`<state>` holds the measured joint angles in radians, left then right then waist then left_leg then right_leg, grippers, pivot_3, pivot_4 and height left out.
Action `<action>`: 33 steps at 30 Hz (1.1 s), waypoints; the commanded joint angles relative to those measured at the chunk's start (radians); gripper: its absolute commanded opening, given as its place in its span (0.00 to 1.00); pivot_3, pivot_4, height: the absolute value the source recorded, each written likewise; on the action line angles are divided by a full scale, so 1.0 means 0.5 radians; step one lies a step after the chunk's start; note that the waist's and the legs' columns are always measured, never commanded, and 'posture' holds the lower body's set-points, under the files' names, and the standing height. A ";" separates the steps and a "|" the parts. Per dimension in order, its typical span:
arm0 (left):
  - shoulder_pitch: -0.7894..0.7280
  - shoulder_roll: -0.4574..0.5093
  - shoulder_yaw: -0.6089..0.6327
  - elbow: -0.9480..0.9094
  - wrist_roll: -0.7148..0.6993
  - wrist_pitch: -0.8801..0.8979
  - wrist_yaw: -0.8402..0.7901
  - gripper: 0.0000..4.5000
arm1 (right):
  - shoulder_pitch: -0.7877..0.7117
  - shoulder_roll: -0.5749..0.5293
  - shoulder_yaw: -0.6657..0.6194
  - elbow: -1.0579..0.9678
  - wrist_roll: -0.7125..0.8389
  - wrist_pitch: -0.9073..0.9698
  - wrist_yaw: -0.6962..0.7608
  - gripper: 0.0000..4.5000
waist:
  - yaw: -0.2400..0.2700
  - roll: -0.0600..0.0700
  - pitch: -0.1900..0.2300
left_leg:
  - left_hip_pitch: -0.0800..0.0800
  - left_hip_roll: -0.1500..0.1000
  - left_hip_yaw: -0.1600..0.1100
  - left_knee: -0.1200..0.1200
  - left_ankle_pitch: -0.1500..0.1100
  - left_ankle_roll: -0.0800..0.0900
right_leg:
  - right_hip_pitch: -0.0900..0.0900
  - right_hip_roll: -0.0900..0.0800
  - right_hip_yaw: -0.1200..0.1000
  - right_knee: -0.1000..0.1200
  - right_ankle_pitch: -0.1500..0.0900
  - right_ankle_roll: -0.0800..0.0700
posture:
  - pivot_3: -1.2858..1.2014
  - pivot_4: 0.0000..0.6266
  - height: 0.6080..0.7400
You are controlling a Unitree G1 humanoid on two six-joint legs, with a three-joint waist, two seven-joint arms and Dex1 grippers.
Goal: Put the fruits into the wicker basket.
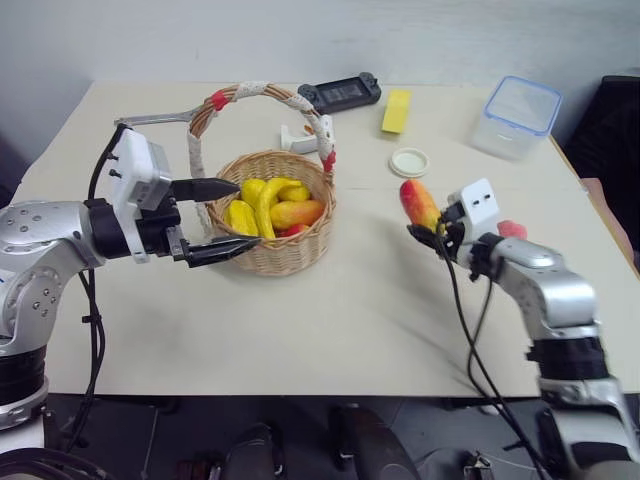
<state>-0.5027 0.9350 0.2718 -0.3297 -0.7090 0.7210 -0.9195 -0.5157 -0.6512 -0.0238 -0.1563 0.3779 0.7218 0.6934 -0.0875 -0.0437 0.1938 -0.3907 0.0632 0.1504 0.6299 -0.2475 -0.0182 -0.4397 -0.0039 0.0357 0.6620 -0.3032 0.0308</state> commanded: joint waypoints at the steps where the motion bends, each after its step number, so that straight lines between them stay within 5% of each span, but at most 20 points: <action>1: -0.034 0.053 0.119 -0.008 -0.070 0.024 0.000 1.00 | -0.133 -0.011 0.019 -0.329 0.298 0.234 0.189 0.44 | -0.008 -0.001 0.000 | 0.002 0.001 0.000 0.000 0.001 -0.001 | 0.001 0.001 0.000 0.000 0.000 0.000 | 0.52 0.24 1.00; 8: -0.065 0.008 0.084 -0.018 0.007 -0.055 0.085 1.00 | -0.616 0.354 0.353 -0.211 0.220 0.256 0.097 0.44 | -0.022 -0.001 0.000 | 0.004 0.002 -0.003 -0.001 0.007 -0.002 | 0.003 0.002 -0.002 0.000 0.003 -0.006 | 0.52 0.24 1.00; 19: 0.042 -0.077 0.090 -0.226 -0.066 -0.020 0.185 1.00 | -1.090 0.803 0.615 0.572 -0.167 -0.134 0.057 0.44 | 0.001 -0.002 0.000 | -0.021 0.002 -0.002 0.005 0.003 0.003 | -0.015 -0.001 -0.003 -0.003 0.003 -0.007 | 0.52 0.24 1.00; 26: 0.012 -0.106 0.053 -0.212 -0.093 -0.016 0.187 1.00 | -1.012 0.805 0.446 0.371 -0.081 -0.003 0.031 0.96 | 0.006 -0.002 0.000 | -0.023 0.002 -0.003 0.006 0.002 0.004 | -0.016 -0.002 -0.005 -0.001 0.003 -0.007 | 0.52 0.24 1.00; 33: -0.074 -0.146 -0.057 -0.155 -0.094 -0.034 0.134 1.00 | -0.677 0.486 -0.222 -0.262 0.377 0.649 -0.099 0.99 | 0.035 -0.003 -0.001 | -0.023 0.000 -0.005 0.006 0.002 0.004 | -0.016 -0.004 -0.007 -0.002 0.003 -0.007 | 0.52 0.24 1.00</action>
<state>-0.5169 0.8626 0.2383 -0.4051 -0.7425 0.7186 -0.8445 -0.8644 -0.3838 -0.0456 -0.2068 0.5124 0.9872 0.6657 -0.0699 -0.0451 0.1935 -0.4026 0.0629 0.1476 0.6328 -0.2465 -0.0159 -0.4474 -0.0062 0.0322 0.6605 -0.3014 0.0274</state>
